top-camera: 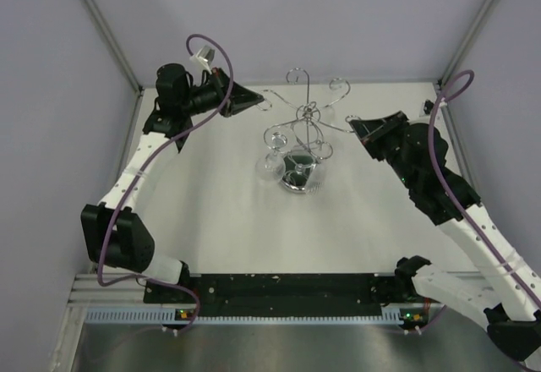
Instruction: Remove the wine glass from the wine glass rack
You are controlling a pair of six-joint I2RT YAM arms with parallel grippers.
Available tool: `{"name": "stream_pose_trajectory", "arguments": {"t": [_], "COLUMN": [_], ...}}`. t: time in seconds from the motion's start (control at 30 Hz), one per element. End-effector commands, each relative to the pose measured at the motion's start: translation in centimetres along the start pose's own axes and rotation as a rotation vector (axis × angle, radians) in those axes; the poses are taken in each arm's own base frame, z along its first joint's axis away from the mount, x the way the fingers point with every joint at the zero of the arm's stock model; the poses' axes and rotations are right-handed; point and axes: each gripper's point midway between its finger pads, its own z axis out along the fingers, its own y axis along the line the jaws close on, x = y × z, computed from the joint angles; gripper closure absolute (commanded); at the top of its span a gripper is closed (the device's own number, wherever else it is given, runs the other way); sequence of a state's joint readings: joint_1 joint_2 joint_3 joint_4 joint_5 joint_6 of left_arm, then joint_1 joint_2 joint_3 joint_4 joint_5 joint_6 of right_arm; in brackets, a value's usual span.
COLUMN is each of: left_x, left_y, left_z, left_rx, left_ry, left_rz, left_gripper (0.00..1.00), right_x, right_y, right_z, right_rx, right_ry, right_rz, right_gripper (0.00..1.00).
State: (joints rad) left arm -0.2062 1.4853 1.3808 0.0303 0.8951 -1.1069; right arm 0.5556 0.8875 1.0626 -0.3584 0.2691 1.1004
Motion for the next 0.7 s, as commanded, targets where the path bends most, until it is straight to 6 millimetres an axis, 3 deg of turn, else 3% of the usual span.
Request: {"name": "stream_pose_trajectory", "arguments": {"t": [0.0, 0.4, 0.67], "left_x": [2.6, 3.3, 3.1], "left_y": [-8.1, -5.9, -5.1], "left_z": [-2.2, -2.5, -2.4], "left_rx": [0.201, 0.160, 0.149], "left_ry": [0.042, 0.031, 0.032], "left_rz": [0.198, 0.183, 0.176], "left_gripper": [1.00, 1.00, 0.83], "right_x": [-0.6, -0.1, -0.1], "right_y": [6.1, 5.4, 5.0], "right_z": [-1.0, -0.6, -0.5], "right_rx": [-0.199, -0.182, -0.169], "right_ry": [0.001, 0.004, -0.001], "right_rz": [-0.004, -0.016, -0.018], "right_gripper": [1.00, 1.00, 1.00]}}
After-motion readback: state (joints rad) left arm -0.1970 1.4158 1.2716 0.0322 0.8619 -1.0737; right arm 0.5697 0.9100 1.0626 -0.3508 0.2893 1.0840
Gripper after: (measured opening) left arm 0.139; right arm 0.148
